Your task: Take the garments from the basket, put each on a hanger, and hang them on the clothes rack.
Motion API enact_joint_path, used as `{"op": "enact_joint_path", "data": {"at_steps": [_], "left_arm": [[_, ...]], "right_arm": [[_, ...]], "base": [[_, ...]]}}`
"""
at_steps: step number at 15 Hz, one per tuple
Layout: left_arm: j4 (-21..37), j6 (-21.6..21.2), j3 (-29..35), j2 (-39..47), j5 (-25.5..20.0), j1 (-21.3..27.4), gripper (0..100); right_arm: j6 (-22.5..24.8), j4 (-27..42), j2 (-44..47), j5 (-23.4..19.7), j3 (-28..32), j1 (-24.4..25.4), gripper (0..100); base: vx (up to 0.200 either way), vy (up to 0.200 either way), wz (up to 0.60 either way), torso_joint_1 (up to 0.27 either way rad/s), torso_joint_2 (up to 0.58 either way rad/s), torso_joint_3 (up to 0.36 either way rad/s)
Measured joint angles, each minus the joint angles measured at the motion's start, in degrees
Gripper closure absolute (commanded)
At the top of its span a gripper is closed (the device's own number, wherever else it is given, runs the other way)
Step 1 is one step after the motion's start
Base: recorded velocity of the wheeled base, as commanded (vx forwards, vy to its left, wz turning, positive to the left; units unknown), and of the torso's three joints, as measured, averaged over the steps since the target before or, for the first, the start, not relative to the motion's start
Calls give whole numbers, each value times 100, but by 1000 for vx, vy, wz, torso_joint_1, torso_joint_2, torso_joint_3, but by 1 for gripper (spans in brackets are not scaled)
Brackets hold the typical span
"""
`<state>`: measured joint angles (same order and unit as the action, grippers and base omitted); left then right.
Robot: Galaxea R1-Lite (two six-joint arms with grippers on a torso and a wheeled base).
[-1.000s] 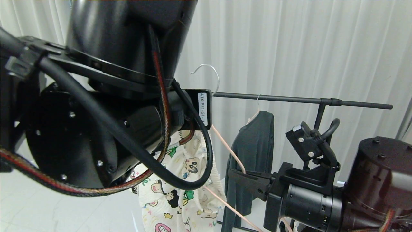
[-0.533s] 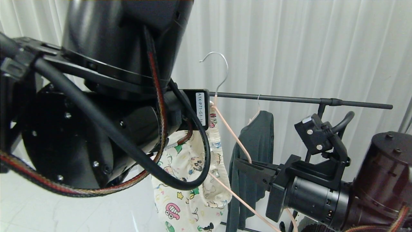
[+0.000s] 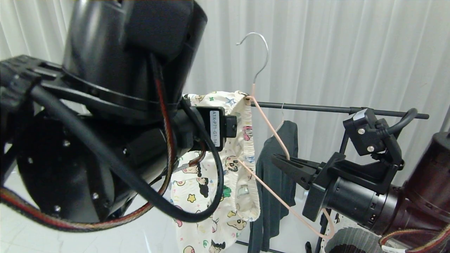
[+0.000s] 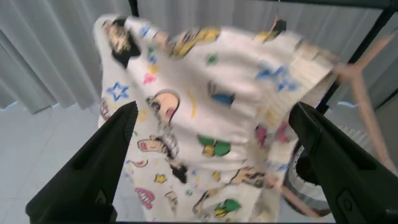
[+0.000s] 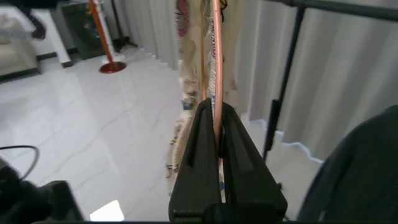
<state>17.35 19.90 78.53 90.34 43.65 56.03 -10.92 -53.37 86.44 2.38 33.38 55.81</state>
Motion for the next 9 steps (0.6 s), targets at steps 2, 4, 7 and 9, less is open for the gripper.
{"op": "enact_joint_path", "data": {"at_steps": [2,4,7,9], "left_arm": [[-2,-9,-489,-252,-2,76,0],[0,-52,-1009,-628,-16,152,0],[5,-851,-1571,-1331,-389,199,0],[0,-2003,-1869,-1926,-1602,177,0]], "right_arm": [[110,2,-135,-39,-179,-146,100],[197,2,-336,-184,-447,-208,100],[524,-2,-688,-650,-1029,-226,100],[734,9,-946,-979,-1588,-219,100]], "base": [[0,0,0,0,0,0],[0,0,0,0,0,0],[0,0,0,0,0,0],[0,0,0,0,0,0]]}}
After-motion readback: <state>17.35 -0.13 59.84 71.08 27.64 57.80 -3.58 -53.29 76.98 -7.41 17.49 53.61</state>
